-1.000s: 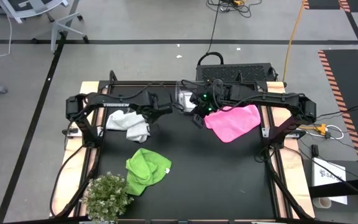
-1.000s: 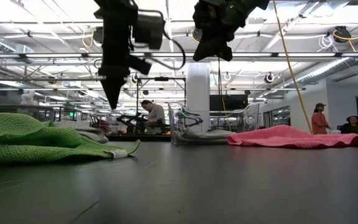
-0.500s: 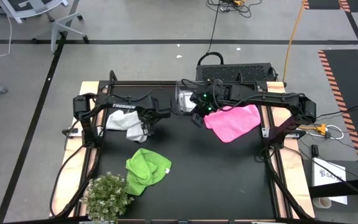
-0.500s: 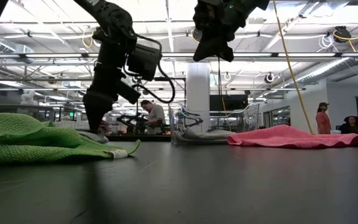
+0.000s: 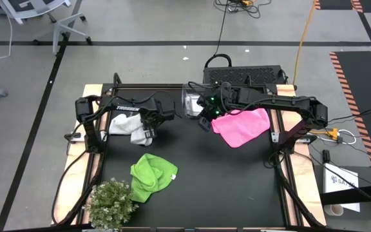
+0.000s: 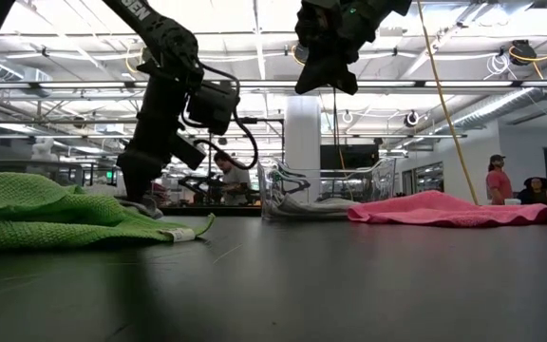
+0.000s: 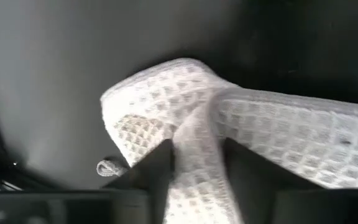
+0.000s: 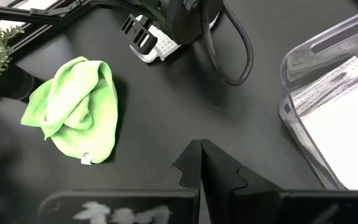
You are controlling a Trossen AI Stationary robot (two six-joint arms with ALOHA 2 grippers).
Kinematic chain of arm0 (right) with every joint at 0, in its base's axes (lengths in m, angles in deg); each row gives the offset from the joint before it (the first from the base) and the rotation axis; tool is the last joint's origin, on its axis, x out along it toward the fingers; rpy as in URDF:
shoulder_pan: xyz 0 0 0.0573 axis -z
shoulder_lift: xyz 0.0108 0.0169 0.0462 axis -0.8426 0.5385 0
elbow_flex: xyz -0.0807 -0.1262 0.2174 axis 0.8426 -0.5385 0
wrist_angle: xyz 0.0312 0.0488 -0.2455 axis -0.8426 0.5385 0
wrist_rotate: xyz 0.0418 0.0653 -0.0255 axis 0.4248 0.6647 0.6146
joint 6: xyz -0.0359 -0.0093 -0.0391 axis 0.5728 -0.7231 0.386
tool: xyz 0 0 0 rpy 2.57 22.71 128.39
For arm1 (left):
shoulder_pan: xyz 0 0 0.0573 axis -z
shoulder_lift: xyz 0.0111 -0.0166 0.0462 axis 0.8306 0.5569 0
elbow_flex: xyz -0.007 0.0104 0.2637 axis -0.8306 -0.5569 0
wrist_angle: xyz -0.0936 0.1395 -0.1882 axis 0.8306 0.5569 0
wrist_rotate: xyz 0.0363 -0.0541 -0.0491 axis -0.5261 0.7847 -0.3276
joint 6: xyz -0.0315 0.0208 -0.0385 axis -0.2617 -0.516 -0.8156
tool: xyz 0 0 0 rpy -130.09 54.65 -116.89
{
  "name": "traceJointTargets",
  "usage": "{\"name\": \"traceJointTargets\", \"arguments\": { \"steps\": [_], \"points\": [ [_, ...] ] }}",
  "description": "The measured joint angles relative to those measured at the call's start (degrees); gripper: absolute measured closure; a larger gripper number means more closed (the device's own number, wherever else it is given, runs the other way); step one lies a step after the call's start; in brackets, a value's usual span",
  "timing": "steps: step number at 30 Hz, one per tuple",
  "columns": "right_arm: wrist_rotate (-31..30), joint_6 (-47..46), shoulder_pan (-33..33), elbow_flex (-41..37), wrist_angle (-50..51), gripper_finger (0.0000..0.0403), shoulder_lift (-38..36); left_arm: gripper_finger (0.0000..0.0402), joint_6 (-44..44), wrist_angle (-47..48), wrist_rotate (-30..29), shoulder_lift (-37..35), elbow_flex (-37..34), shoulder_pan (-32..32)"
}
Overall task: Fold microfiber towels
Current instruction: Fold the gray microfiber cloth
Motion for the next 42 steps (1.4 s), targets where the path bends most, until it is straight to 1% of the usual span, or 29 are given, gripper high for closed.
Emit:
{"name": "traceJointTargets", "arguments": {
  "steps": [3,4,8,10,14,18,21,26,29,31,36,39,42],
  "points": [
    [0.0,0.1,0.0,0.0,0.0,0.0403,0.0,0.0371,-0.4,0.8,0.0,0.0,0.6,0.6],
    [0.0,0.2,0.0,0.0,0.0,0.0403,0.0,0.0384,-0.7,1.1,0.0,-0.2,1.0,0.9],
    [-0.1,0.6,0.0,0.0,0.0,0.0403,0.0,0.0384,-1.9,2.4,0.0,-2.3,4.0,2.1],
    [-0.1,0.8,0.0,0.0,0.0,0.0403,0.0,0.0391,-2.6,3.6,0.0,-3.7,6.2,2.8],
    [0.0,1.7,0.0,0.0,0.0,0.0403,0.0,0.0391,-6.0,4.4,0.0,-8.1,11.1,4.1],
    [0.0,5.5,-0.4,0.0,-0.7,0.0403,0.0,0.0395,-10.3,4.0,0.0,-13.4,15.5,5.6],
    [0.0,9.1,-1.4,0.0,-3.2,0.0403,0.0,0.0393,-14.1,2.9,-0.4,-17.5,18.0,6.6],
    [0.1,10.6,-3.3,0.0,-9.6,0.0403,0.0,0.0394,-19.6,0.4,-5.1,-23.9,19.0,8.2],
    [0.1,10.7,-4.4,0.0,-13.4,0.0403,0.0,0.0395,-21.8,-0.3,-7.3,-26.5,19.0,8.6],
    [0.1,10.8,-5.3,0.0,-16.5,0.0403,0.0,0.0392,-22.5,0.0,-7.4,-27.3,19.0,8.6],
    [0.3,11.6,-6.2,-3.4,-31.0,0.0399,0.2,0.0396,-22.7,0.3,-7.2,-27.5,19.0,9.1],
    [0.3,11.4,-5.1,-6.4,-37.2,0.0381,0.2,0.0391,-22.5,0.3,-5.1,-27.1,19.0,9.5],
    [0.3,8.9,-3.1,-9.3,-40.7,0.035,0.2,0.0396,-22.7,0.3,-3.4,-26.9,19.0,10.3]
  ]
}}
